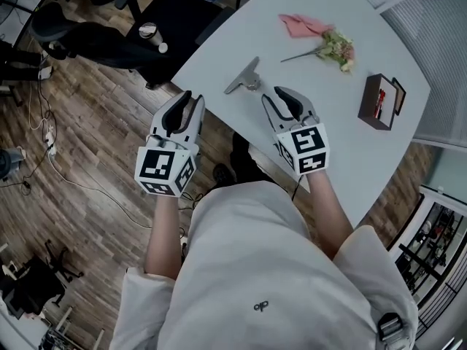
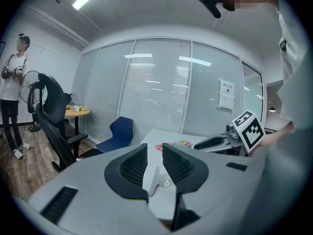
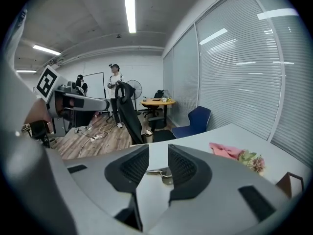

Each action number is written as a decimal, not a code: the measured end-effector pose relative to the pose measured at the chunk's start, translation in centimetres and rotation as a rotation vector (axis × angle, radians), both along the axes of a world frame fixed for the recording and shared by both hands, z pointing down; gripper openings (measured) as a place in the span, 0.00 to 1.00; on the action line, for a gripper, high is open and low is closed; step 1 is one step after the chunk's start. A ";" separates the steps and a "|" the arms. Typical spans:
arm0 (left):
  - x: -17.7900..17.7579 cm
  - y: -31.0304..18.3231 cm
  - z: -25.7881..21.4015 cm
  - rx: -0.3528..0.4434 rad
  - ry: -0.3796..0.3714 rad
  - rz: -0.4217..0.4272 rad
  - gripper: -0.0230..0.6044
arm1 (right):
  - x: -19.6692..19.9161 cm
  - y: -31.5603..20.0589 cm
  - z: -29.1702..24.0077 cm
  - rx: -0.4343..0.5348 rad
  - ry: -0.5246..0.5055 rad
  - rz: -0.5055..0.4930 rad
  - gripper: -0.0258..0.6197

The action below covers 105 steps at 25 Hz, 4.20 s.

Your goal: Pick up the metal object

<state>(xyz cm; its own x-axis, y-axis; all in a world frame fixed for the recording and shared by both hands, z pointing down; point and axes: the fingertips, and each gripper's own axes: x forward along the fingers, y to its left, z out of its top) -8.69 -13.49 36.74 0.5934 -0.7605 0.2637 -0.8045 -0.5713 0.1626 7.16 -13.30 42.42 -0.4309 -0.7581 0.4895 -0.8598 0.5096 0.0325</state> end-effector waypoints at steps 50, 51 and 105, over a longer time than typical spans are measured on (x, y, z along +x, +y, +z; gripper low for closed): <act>4.3 -5.0 5.1 -0.090 -0.082 -0.065 0.18 | 0.5 -5.6 16.6 0.043 0.594 -0.536 0.26; 4.2 -5.0 5.2 -0.092 -0.080 -0.066 0.18 | 0.4 -5.7 16.8 0.050 0.607 -0.541 0.26; 2.6 -5.6 5.8 -0.107 -0.078 -0.090 0.18 | -1.1 -6.8 19.7 0.226 0.902 -0.778 0.17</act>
<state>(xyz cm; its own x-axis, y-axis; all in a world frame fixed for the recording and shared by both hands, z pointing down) -6.06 -19.05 42.54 0.4991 -0.7747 0.3883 -0.8640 -0.4795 0.1538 6.06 -20.14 62.15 -0.3819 -0.5551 0.7389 0.0516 0.7855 0.6168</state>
